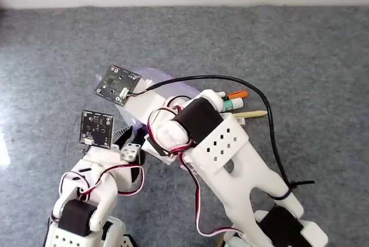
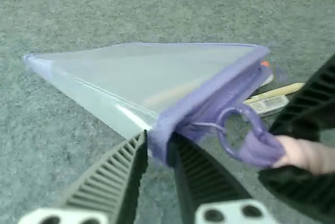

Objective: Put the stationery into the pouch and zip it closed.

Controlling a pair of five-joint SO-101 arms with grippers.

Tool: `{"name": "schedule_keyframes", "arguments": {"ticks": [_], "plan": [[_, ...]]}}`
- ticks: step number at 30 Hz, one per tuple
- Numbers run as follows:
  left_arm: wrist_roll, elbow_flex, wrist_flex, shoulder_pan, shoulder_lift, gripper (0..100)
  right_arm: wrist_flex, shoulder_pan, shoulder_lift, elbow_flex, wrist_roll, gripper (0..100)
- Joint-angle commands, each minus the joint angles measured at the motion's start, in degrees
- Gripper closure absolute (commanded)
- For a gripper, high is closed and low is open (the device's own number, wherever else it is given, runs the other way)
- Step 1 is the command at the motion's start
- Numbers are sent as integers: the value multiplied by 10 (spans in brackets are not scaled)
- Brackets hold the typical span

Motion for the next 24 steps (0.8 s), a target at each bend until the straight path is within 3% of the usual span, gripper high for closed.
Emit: {"name": "schedule_keyframes", "arguments": {"ticks": [1,6,11,16,24], "plan": [[-18,-29,-5,-4,11,986,22,-7,-24,-28,-4,990],[-18,-29,-4,-6,11,988,23,51,-24,-28,-3,991],[-19,-32,4,-76,11,988,23,148,-58,-28,17,991],[-19,-85,94,-113,12,988,22,209,-88,-27,81,991],[-19,-230,239,-113,15,988,19,246,-94,-28,91,991]]}}
